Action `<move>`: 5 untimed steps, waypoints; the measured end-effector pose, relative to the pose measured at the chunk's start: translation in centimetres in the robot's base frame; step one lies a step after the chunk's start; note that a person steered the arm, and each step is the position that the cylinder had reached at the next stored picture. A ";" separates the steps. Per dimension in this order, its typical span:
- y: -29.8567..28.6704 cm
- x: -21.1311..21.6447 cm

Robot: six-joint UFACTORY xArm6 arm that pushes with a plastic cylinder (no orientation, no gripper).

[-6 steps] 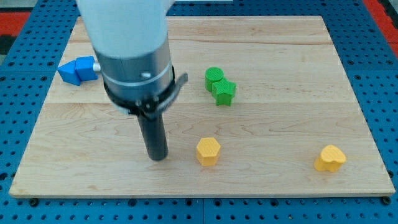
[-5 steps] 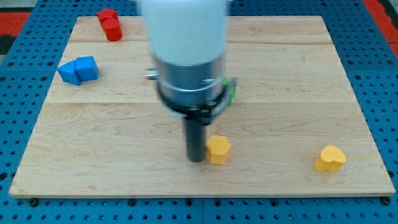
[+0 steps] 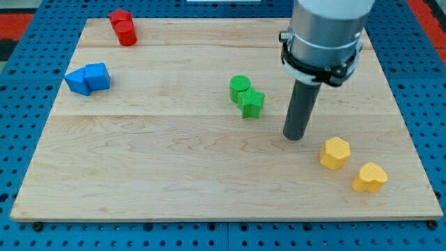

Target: Slide the yellow hexagon closer to the yellow heart

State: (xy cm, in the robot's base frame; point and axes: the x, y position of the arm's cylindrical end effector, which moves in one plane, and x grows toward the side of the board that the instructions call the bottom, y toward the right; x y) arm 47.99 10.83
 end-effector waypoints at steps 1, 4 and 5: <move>4.2 1.2; 5.5 3.7; 6.3 4.2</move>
